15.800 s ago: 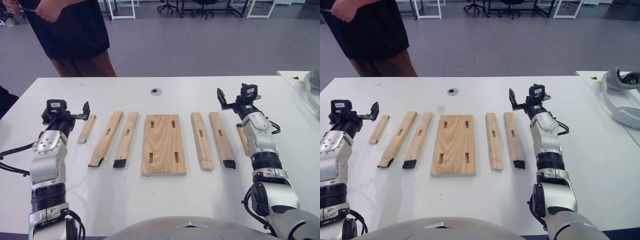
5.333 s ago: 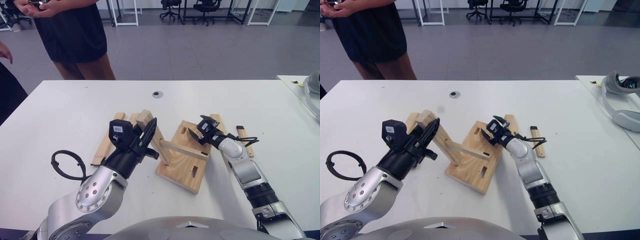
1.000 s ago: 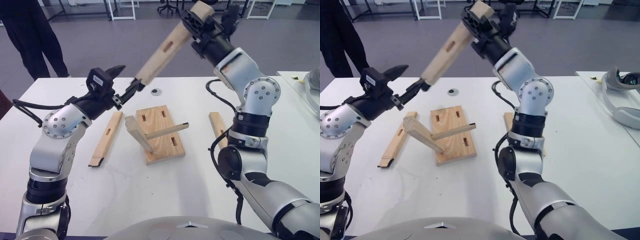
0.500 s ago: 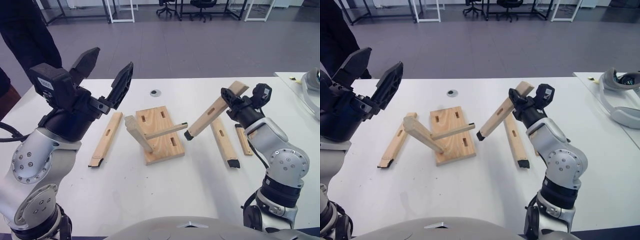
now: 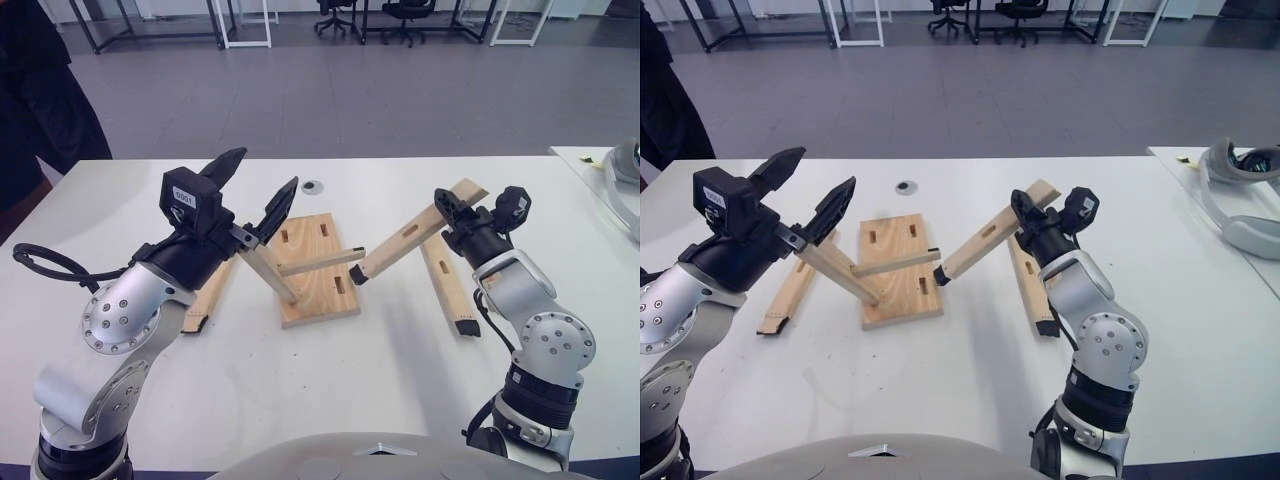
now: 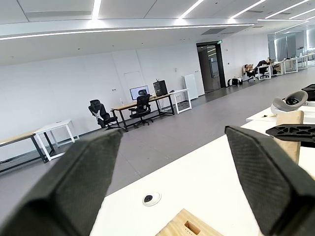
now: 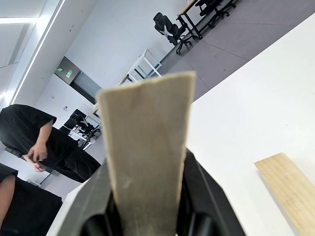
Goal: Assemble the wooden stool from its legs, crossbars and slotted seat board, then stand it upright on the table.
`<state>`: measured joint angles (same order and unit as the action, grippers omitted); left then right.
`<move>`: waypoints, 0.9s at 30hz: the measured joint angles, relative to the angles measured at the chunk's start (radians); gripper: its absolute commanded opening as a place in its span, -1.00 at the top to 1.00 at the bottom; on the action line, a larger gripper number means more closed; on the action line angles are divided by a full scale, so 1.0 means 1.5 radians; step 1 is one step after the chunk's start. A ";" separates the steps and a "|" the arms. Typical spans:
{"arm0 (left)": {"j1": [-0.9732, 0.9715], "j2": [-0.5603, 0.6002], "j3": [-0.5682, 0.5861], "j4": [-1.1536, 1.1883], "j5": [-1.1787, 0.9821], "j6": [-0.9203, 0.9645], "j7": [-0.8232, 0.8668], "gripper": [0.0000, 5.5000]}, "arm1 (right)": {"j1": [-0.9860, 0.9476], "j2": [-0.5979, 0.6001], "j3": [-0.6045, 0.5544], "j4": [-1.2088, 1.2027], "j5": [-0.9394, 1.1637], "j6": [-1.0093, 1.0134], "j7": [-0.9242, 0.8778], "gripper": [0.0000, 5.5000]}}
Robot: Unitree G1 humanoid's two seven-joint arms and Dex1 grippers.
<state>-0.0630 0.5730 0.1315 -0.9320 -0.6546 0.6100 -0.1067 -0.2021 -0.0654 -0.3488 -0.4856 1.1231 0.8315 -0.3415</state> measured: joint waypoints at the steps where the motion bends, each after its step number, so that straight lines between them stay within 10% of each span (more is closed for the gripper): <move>1: -0.001 0.000 0.002 0.000 -0.001 0.000 0.000 -0.40 | 0.000 -0.002 0.003 0.000 0.009 0.000 0.003 0.63; 27: -0.072 -0.017 0.048 0.019 -0.033 0.040 0.011 -0.40 | -0.023 -0.029 0.225 -0.001 -0.272 -0.095 0.061 0.63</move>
<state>-0.1704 0.5481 0.2043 -0.9030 -0.7042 0.6693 -0.0907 -0.2364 -0.1093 -0.0111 -0.4874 0.7153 0.6886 -0.2496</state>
